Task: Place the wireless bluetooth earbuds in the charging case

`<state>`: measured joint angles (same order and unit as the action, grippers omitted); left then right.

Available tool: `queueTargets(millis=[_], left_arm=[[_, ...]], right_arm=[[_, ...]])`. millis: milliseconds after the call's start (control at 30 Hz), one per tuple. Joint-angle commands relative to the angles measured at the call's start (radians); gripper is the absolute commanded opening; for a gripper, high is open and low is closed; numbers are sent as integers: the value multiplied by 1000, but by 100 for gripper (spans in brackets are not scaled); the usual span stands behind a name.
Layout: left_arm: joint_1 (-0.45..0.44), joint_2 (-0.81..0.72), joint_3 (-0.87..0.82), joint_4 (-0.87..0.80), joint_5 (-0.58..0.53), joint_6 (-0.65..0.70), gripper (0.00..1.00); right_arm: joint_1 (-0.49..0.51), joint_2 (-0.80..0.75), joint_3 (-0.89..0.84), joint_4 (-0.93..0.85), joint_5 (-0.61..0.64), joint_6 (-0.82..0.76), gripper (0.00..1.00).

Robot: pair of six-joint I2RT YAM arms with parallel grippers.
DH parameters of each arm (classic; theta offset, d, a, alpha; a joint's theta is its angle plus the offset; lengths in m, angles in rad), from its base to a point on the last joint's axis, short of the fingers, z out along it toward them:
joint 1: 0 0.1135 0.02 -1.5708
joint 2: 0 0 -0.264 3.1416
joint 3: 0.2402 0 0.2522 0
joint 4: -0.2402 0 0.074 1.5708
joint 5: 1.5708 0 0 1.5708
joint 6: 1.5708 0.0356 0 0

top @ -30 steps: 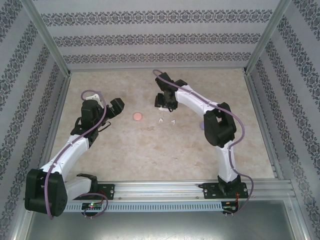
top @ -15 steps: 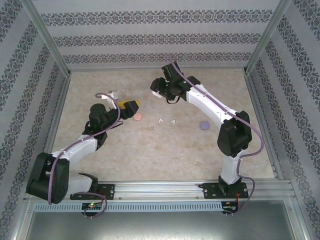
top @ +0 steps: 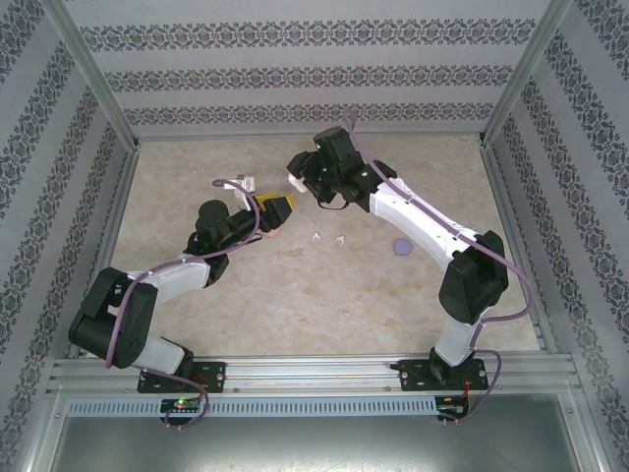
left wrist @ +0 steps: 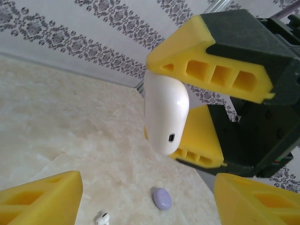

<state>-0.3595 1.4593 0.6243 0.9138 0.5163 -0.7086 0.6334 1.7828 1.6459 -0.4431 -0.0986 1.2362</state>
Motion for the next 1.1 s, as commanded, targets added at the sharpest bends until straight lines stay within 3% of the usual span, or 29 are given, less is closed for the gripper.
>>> queueTargets(millis=[0,200,1067], left_arm=[[-13,19,35,106,18,-10,70],[-13,45,59,119,19,-10,62],[-14,92,111,134,30,-13,45]], right_arm=[[16,-28,-15,32,27,46,39],[33,-38,-17,41,20,51,39],[54,-59,-40,83,-9,66,39]])
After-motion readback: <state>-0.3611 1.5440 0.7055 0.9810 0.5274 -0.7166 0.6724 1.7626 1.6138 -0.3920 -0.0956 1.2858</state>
